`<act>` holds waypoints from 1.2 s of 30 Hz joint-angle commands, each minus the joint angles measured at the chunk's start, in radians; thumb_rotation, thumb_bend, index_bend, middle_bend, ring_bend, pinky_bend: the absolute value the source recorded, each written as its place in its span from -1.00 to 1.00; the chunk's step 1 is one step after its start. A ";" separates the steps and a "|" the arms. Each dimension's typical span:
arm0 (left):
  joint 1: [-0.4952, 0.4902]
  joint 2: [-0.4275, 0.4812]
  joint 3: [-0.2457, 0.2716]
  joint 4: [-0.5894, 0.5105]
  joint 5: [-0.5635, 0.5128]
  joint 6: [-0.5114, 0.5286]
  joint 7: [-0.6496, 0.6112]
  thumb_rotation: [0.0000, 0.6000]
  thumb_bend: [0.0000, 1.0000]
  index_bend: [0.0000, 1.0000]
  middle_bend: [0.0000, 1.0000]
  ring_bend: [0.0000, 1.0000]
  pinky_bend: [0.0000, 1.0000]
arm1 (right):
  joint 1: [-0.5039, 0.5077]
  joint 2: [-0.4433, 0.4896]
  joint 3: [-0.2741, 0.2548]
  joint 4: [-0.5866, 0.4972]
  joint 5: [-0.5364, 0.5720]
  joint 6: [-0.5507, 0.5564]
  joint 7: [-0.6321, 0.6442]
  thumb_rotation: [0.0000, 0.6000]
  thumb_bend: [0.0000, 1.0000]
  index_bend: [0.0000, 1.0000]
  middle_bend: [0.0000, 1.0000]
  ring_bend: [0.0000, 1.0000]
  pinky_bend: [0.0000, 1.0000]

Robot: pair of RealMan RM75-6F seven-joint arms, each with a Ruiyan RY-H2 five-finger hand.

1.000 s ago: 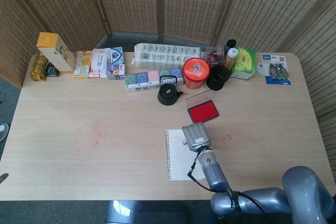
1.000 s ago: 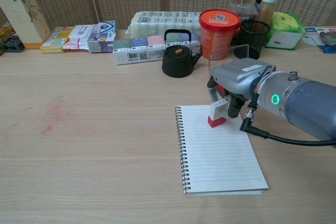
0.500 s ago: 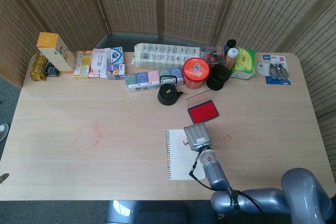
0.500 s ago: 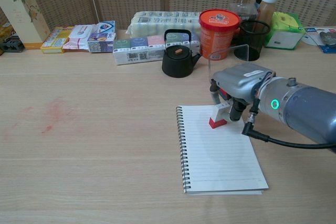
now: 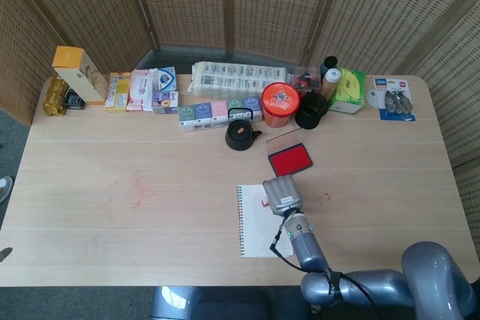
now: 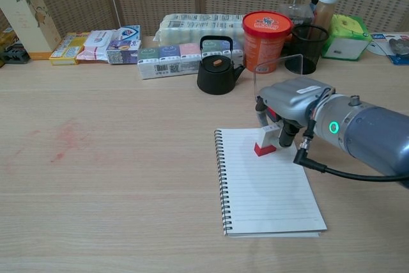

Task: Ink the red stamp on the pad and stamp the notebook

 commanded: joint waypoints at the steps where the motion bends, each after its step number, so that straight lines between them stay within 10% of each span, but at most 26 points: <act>1: 0.000 0.000 0.000 0.001 0.001 0.000 -0.001 1.00 -0.94 -1.00 -1.00 -1.00 -0.92 | -0.003 -0.002 -0.001 0.004 0.000 -0.002 0.000 1.00 -0.05 0.25 0.93 1.00 1.00; 22: 0.002 0.002 0.002 0.002 0.005 0.005 -0.008 1.00 -0.94 -1.00 -1.00 -1.00 -0.92 | -0.017 -0.009 0.001 -0.005 -0.009 0.006 -0.019 1.00 -0.05 0.25 0.93 1.00 1.00; 36: 0.004 0.003 0.005 0.004 0.015 0.012 -0.013 1.00 -0.94 -1.00 -1.00 -1.00 -0.92 | -0.007 0.113 0.036 -0.266 -0.002 0.150 -0.135 1.00 -0.05 0.25 0.93 1.00 1.00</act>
